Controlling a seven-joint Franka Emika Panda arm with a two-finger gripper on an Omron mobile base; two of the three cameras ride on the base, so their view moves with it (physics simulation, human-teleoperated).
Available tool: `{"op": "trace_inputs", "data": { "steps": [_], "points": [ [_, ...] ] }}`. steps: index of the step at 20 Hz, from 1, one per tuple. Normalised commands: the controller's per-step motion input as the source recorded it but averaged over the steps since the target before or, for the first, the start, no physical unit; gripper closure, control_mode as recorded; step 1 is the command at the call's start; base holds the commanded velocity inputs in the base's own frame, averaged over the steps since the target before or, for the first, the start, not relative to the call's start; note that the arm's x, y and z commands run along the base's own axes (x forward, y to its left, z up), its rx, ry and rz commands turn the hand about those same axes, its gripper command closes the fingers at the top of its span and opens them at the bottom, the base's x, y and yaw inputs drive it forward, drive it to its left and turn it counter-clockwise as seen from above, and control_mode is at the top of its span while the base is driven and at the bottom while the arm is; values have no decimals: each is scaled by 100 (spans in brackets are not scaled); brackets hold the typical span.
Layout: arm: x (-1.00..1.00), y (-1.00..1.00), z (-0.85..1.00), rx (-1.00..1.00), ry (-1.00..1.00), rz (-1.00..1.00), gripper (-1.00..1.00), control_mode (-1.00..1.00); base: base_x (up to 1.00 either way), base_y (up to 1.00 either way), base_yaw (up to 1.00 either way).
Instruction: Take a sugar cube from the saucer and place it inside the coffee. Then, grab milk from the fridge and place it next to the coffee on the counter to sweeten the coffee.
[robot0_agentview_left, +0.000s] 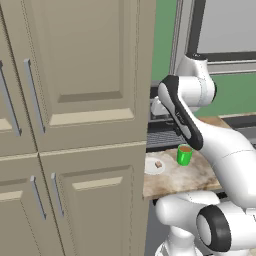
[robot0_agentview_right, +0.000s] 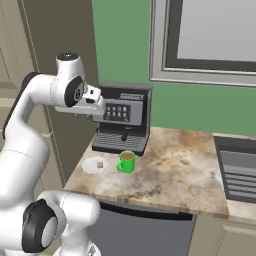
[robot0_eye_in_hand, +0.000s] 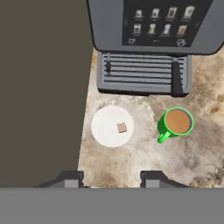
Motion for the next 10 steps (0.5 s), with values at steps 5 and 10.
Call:
{"op": "trace_inputs", "data": {
  "steps": [5,10],
  "points": [
    [-10,-1,-1,0,1,0,-100,-100,0,0,0],
    [-3,-20,-34,0,8,-6,-100,-100,0,0,0]
  ]
}}
